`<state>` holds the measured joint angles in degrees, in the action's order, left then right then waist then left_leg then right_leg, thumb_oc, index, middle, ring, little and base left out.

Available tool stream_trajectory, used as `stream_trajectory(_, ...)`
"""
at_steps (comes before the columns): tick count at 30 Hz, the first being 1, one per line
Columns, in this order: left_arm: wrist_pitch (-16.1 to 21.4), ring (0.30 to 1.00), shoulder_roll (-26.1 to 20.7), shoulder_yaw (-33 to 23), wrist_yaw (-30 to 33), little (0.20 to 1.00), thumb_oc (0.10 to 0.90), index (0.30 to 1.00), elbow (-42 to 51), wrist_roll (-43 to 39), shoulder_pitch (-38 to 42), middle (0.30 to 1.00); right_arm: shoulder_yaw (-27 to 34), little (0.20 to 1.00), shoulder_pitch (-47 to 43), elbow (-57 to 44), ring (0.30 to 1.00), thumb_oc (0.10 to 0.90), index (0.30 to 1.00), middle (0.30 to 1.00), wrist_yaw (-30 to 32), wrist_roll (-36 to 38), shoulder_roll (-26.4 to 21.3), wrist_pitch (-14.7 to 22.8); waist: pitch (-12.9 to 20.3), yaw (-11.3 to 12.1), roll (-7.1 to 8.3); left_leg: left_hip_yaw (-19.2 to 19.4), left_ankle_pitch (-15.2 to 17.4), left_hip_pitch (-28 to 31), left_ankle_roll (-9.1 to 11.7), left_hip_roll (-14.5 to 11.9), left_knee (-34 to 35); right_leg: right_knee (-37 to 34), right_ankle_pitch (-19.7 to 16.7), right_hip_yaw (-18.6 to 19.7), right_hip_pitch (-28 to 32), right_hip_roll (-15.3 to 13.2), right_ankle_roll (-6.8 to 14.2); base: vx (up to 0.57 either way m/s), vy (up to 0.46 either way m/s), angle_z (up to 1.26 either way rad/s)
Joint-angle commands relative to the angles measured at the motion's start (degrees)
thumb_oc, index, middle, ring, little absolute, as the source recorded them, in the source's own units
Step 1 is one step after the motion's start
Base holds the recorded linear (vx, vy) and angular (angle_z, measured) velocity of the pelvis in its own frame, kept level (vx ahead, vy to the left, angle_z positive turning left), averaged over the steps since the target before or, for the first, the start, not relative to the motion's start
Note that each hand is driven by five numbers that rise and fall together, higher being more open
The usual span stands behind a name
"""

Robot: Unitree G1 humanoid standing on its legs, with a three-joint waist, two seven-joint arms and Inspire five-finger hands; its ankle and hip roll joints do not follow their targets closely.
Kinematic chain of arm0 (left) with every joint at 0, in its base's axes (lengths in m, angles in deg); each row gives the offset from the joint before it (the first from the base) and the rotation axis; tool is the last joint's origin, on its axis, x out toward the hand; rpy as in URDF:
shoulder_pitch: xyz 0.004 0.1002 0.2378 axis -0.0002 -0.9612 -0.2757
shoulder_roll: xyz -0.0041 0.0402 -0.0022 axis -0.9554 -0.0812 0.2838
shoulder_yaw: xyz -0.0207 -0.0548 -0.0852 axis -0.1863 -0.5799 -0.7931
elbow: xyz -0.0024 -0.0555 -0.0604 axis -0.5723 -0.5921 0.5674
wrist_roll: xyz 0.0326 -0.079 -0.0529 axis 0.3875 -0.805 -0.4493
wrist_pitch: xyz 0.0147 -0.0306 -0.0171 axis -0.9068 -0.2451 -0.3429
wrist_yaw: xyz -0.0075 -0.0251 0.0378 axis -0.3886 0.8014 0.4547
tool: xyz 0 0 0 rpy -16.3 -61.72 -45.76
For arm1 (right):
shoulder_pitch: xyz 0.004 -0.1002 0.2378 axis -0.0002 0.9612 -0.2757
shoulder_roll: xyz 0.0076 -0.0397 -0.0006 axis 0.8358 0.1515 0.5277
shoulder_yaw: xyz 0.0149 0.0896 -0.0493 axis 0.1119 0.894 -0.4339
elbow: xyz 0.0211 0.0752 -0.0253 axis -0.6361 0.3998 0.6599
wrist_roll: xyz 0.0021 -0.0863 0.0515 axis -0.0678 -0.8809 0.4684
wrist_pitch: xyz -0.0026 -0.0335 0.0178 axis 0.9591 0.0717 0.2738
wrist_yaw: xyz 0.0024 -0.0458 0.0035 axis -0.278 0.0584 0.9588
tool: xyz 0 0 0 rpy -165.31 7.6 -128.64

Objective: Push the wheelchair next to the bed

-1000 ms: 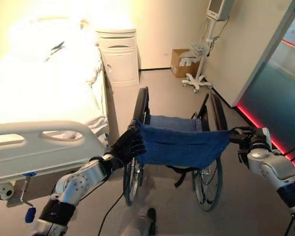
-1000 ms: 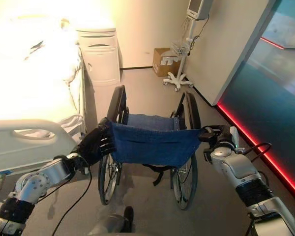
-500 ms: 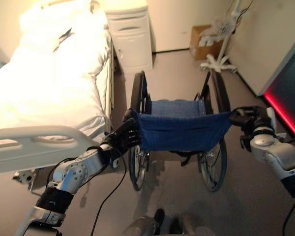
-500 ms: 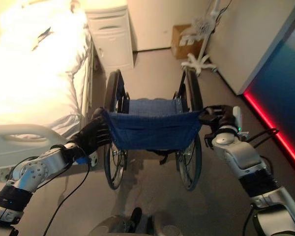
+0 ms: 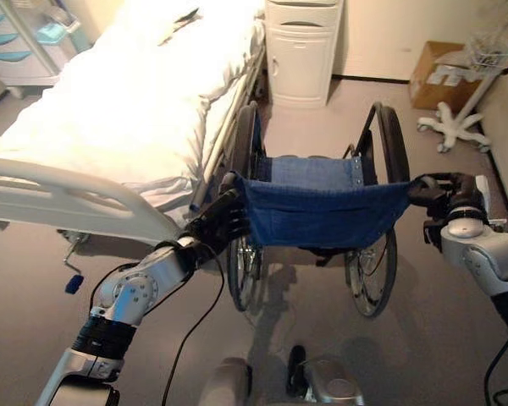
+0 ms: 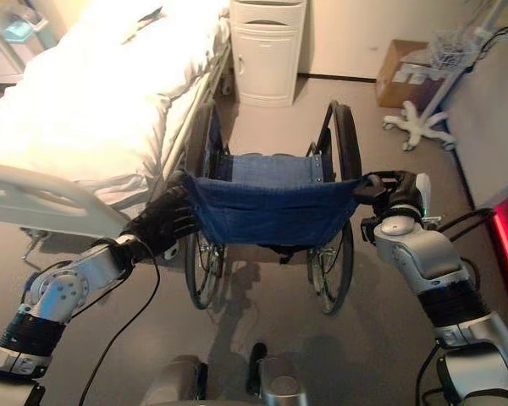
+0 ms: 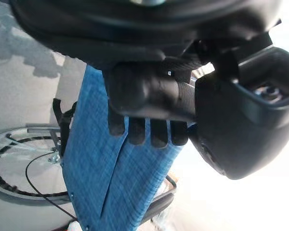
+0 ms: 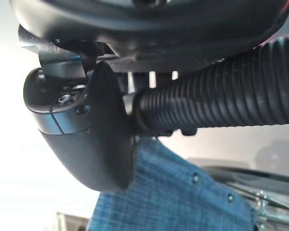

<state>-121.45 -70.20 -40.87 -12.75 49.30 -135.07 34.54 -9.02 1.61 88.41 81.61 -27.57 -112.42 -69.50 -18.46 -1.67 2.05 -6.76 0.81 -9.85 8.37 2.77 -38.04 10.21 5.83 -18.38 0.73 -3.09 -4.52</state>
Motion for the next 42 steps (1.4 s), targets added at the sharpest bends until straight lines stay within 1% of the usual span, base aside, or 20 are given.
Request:
stream_trajectory(1, 8.63, 0.300, -5.44, -8.16, 0.17, 0.300, 0.400, 0.300, 5.77, -2.69, -0.93, 0.300, -6.05, 0.300, -9.72, -13.61, 0.300, 0.400, 0.300, 0.300, -11.72, 11.93, 10.71, 8.40, 7.65, 8.33, 1.86, 5.77, -5.35, 1.61, -7.16, 2.30, 11.19, -7.61, -8.14, 10.98, 4.95, 3.62, 5.83, 0.38, -0.015, -0.13)
stream_trajectory(2, 9.27, 0.300, -5.39, -8.20, -0.12, 0.300, 0.400, 0.300, 5.47, -2.02, -1.32, 0.300, -6.78, 0.300, -9.74, -12.68, 0.300, 0.400, 0.300, 0.300, -11.35, 11.53, 11.89, 9.40, 7.84, 9.19, 1.18, 6.92, -7.53, 1.25, -6.74, 1.33, 20.20, -7.99, -6.60, 10.39, 6.78, 5.00, 5.42, 0.38, 0.005, -0.08)
stream_trajectory(5, 10.44, 0.300, -3.91, -7.92, -0.61, 0.300, 0.400, 0.300, 6.01, 0.66, -3.23, 0.300, -7.58, 0.300, -8.41, -11.97, 0.300, 0.400, 0.300, 0.300, -10.50, 11.28, 13.76, 11.38, 8.13, 10.99, -0.28, 8.46, -14.00, -1.46, -4.93, -1.04, 32.95, -8.72, -4.12, 10.20, 10.71, 7.81, 4.67, 0.49, 0.010, -0.24)
stream_trajectory(8, 11.02, 0.300, -3.31, -7.87, -0.17, 0.300, 0.400, 0.300, 7.02, 1.34, -4.47, 0.300, -7.28, 0.300, -5.88, -11.89, 0.300, 0.400, 0.300, 0.300, -11.39, 10.05, 14.50, 13.15, 8.22, 12.01, -0.68, 9.52, -17.11, -2.95, -3.93, -2.21, 39.54, -8.22, -1.84, 10.74, 13.78, 8.95, 4.38, 0.45, 0.007, -0.33)
stream_trajectory(12, 9.42, 0.300, -3.73, -8.99, -0.29, 0.300, 0.400, 0.300, 6.77, 1.93, -4.55, 0.300, -7.04, 0.300, -3.43, -10.80, 0.300, 0.400, 0.300, 0.300, -13.97, 8.77, 15.30, 16.15, 9.01, 12.95, -0.73, 11.25, -14.76, -2.96, -4.90, -1.69, 40.23, -4.95, 2.55, 11.47, 16.32, 8.68, 4.83, 0.51, 0.035, -0.32)
stream_trajectory(15, 7.63, 0.300, -4.61, -9.02, -1.37, 0.300, 0.400, 0.300, 3.85, 2.24, -2.54, 0.300, -7.32, 0.300, -2.66, -10.64, 0.300, 0.400, 0.300, 0.300, -13.33, 9.59, 17.01, 17.63, 10.62, 13.66, -0.19, 10.39, -12.07, -2.60, -6.58, -0.26, 34.58, -1.37, 5.20, 11.33, 17.62, 7.60, 6.08, 0.48, 0.064, -0.03)
stream_trajectory(20, 5.99, 0.300, -7.42, -6.28, -6.98, 0.300, 0.400, 0.300, -1.99, 3.88, 2.74, 0.300, -8.56, 0.300, -2.43, -11.30, 0.300, 0.400, 0.300, 0.300, -10.38, 9.72, 19.11, 20.05, 12.86, 14.36, 1.21, 8.01, -7.88, -0.57, -11.24, 4.16, 31.41, 17.94, -7.29, 11.34, 13.38, 5.74, 13.02, 0.38, 0.109, 0.15)
stream_trajectory(21, 6.00, 0.300, -7.44, -6.23, -7.03, 0.300, 0.400, 0.300, -2.05, 3.89, 2.81, 0.300, -8.53, 0.300, -2.43, -11.30, 0.300, 0.400, 0.300, 0.300, -10.38, 9.72, 19.12, 20.05, 12.89, 14.41, 1.25, 8.05, -7.86, -0.63, -11.27, 4.18, 31.37, 18.06, -7.24, 11.37, 13.28, 5.71, 13.05, 0.36, 0.139, 0.01)
stream_trajectory(22, 5.97, 0.300, -8.55, -4.78, -7.49, 0.300, 0.400, 0.300, -3.22, 2.55, 5.10, 0.300, -9.29, 0.300, -2.91, -11.62, 0.300, 0.400, 0.300, 0.300, -9.49, 9.20, 19.91, 20.12, 13.02, 13.56, 0.39, 6.98, -6.52, 1.62, -12.43, 4.65, 31.50, 25.14, -11.97, 11.82, 8.30, 5.39, 13.94, 0.28, 0.104, 0.42)
stream_trajectory(23, 5.94, 0.300, -8.63, -4.55, -7.42, 0.300, 0.400, 0.300, -3.33, 2.32, 5.35, 0.300, -9.31, 0.300, -2.89, -11.66, 0.300, 0.400, 0.300, 0.300, -9.52, 9.08, 19.99, 20.08, 13.00, 13.38, 0.30, 6.81, -6.38, 1.83, -12.48, 4.73, 31.48, 25.34, -11.65, 11.73, 7.67, 5.19, 13.74, 0.45, 0.138, 0.64)
stream_trajectory(25, 5.31, 0.300, -8.98, -2.61, -7.03, 0.300, 0.400, 0.300, -3.01, 1.17, 6.95, 0.300, -8.53, 0.300, -2.85, -12.62, 0.300, 0.400, 0.300, 0.300, -9.60, 8.23, 19.55, 19.14, 12.29, 11.62, -0.89, 5.71, -5.59, 3.11, -12.32, 5.33, 30.36, 18.69, -5.24, 10.80, 3.78, 4.82, 10.82, 0.33, 0.033, 0.73)
stream_trajectory(29, 6.12, 0.300, -8.92, -2.45, -6.73, 0.300, 0.400, 0.300, -2.76, 0.15, 6.89, 0.300, -6.76, 0.300, -2.67, -13.52, 0.300, 0.400, 0.300, 0.300, -10.72, 9.43, 16.96, 18.98, 10.47, 9.76, -1.27, 3.49, -3.51, 4.75, -11.06, 5.85, 27.11, 3.43, -2.94, 10.34, 2.42, 2.30, 8.09, 0.28, -0.064, 0.50)
stream_trajectory(31, 6.45, 0.300, -7.87, -1.91, -5.72, 0.300, 0.400, 0.300, -2.53, 0.28, 6.94, 0.300, -5.92, 0.300, -3.20, -13.71, 0.300, 0.400, 0.300, 0.300, -10.98, 11.50, 14.81, 18.33, 8.98, 7.44, -0.98, 1.82, -0.90, 8.26, -11.11, 6.44, 26.21, -3.97, -9.28, 13.07, -1.54, -0.43, 9.89, 0.35, -0.111, 0.71)
stream_trajectory(32, 6.56, 0.300, -7.72, -1.81, -5.36, 0.300, 0.400, 0.300, -2.45, 0.27, 6.98, 0.300, -5.91, 0.300, -3.31, -13.79, 0.300, 0.400, 0.300, 0.300, -10.91, 11.82, 14.61, 18.17, 8.73, 7.07, -1.11, 1.56, -0.38, 8.98, -11.19, 6.36, 26.28, -4.43, -10.03, 13.36, -1.86, -0.61, 10.23, 0.48, -0.225, 0.56)
stream_trajectory(33, 6.46, 0.300, -7.61, -1.36, -4.36, 0.300, 0.400, 0.300, -1.83, 0.10, 7.31, 0.300, -5.36, 0.300, -3.81, -14.42, 0.300, 0.400, 0.300, 0.300, -10.13, 12.95, 14.37, 17.15, 8.03, 5.57, -0.49, 0.75, 2.32, 12.04, -11.16, 6.08, 26.47, -8.67, -14.98, 15.14, -6.68, -3.22, 12.02, 0.35, -0.200, 0.31)
stream_trajectory(37, 6.22, 0.300, -6.41, -1.24, -2.50, 0.300, 0.400, 0.300, -0.81, 0.94, 7.97, 0.300, -4.38, 0.300, -4.64, -15.13, 0.300, 0.400, 0.300, 0.300, -9.70, 14.10, 15.48, 15.75, 7.36, 4.02, 0.30, -0.22, 6.65, 15.93, -11.20, 3.92, 25.99, -8.58, -15.22, 16.05, -8.78, -3.00, 12.99, 0.31, -0.221, 0.46)
stream_trajectory(39, 7.33, 0.300, -4.07, -0.55, -3.03, 0.300, 0.400, 0.300, -0.55, 2.65, 7.44, 0.300, -4.15, 0.300, -5.17, -15.00, 0.300, 0.400, 0.300, 0.300, -9.07, 14.54, 15.79, 15.26, 8.69, 3.62, 0.51, -0.76, 5.04, 15.60, -10.12, 2.77, 22.51, -7.86, -13.90, 15.42, -8.11, -1.50, 11.90, 0.24, -0.193, 0.74)
stream_trajectory(40, 7.52, 0.300, -3.47, -0.41, -2.94, 0.300, 0.400, 0.300, -0.16, 3.06, 7.08, 0.300, -4.11, 0.300, -5.41, -14.94, 0.300, 0.400, 0.300, 0.300, -8.88, 14.72, 15.78, 14.73, 9.24, 3.31, 0.39, -0.54, 2.99, 15.31, -9.00, 1.82, 20.51, -7.51, -13.22, 15.00, -7.74, -0.78, 11.01, 0.18, -0.152, 0.90)
stream_trajectory(41, 7.16, 0.300, -3.00, -0.23, -1.79, 0.300, 0.400, 0.300, 0.78, 2.54, 7.02, 0.300, -4.21, 0.300, -5.39, -15.04, 0.300, 0.400, 0.300, 0.300, -8.86, 14.93, 15.17, 14.06, 9.26, 3.25, 0.75, 1.08, -2.32, 12.20, -6.97, 0.26, 12.66, -7.79, -12.71, 13.26, -5.69, -0.94, 9.33, 0.17, -0.144, 0.95)
stream_trajectory(42, 7.08, 0.300, -2.97, -0.19, -1.59, 0.300, 0.400, 0.300, 0.90, 2.42, 7.05, 0.300, -4.19, 0.300, -5.38, -15.08, 0.300, 0.400, 0.300, 0.300, -8.89, 14.94, 15.11, 13.97, 9.26, 3.17, 0.70, 1.06, -2.45, 11.61, -6.81, 0.13, 11.74, -7.87, -12.71, 13.01, -5.55, -0.90, 9.20, 0.15, -0.152, 0.80)
